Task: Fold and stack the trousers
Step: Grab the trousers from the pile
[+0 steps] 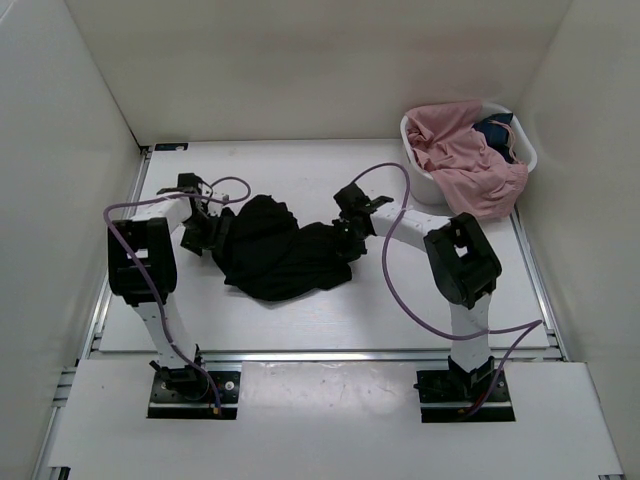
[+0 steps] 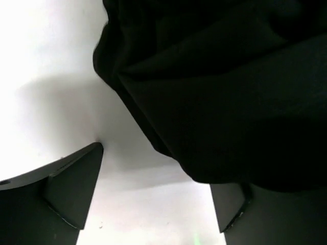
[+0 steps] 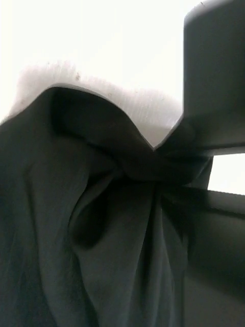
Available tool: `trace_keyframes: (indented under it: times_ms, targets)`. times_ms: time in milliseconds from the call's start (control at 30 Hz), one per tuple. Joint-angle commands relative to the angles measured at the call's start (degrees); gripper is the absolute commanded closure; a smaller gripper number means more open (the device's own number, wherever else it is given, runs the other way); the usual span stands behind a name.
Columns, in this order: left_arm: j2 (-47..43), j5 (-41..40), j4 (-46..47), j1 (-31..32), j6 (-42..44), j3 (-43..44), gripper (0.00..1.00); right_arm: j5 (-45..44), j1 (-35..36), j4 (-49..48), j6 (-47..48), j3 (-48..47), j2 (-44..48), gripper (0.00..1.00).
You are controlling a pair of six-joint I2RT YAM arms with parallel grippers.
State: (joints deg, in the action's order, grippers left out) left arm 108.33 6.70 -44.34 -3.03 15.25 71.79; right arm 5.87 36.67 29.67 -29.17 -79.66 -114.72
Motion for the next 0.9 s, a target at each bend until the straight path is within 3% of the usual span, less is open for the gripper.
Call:
trace_keyframes:
  times_ms: [0,67,100,133,300,367,400,433,500,633,667,700,733,767,800,867]
  targets:
    - [4.16,11.97,0.48,1.36,0.57,1.15,0.23,2.74,-0.1,-1.02,-0.54,-0.31,2.48,0.8]
    - [4.69,17.27,-1.71,1.36,1.1,1.86,0.53,5.11,-0.1,-1.02,0.33,-1.37,3.0,1.0]
    - [4.69,19.21,-2.24,1.36,1.1,1.86,0.74,6.77,-0.1,-1.02,1.91,-1.9,3.62,1.0]
    - [4.0,19.23,-2.77,1.36,1.1,3.95,0.86,8.88,0.42,-1.02,3.14,-2.69,4.14,1.0]
    - [-1.98,9.49,-4.0,-0.57,1.1,16.95,0.86,11.28,10.51,6.08,18.59,-7.69,9.07,1.0]
    - [-3.22,5.26,-4.0,0.47,1.1,26.79,0.86,5.06,22.34,13.55,27.21,-16.26,9.08,1.0]
    - [-3.91,4.56,-4.0,1.17,1.8,29.96,0.86,0.42,22.4,15.57,28.8,-19.71,8.55,1.0]
    - [-3.92,4.03,-4.0,3.1,2.85,32.77,0.86,-4.15,27.01,16.9,31.17,-22.7,7.94,1.0]
    - [-5.32,4.02,-4.0,6.0,4.26,39.29,0.86,-11.11,30.2,16.92,32.07,-27.11,7.93,1.0]
    - [-8.74,4.02,-5.06,14.79,7.61,43.44,0.86,-12.28,31.44,8.58,29.44,-29.68,14.58,0.97]
    - [-9.71,5.59,-5.06,17.33,8.3,44.22,0.86,-13.68,31.45,7.08,28.82,-27.94,15.74,0.92]
    - [-11.72,6.13,-5.06,18.31,8.31,44.84,0.86,-14.47,31.45,5.41,28.82,-27.05,16.71,0.79]
    - [-12.7,6.65,-5.06,19.02,8.31,44.84,0.86,-15.44,31.45,5.4,28.03,-26.08,18.2,0.28]
    - [-13.49,7.36,-5.67,19.63,8.31,45.36,0.86,-16.93,31.45,5.4,28.03,-25.12,18.73,0.13]
    - [-15.15,8.58,-5.67,20.33,8.92,45.37,0.86,-18.86,31.45,6.01,26.37,-23.28,19.26,0.06]
    - [-16.57,9.12,-6.28,20.34,10.41,45.37,0.86,-23.17,30.58,7.51,22.86,-20.9,21.54,0.03]
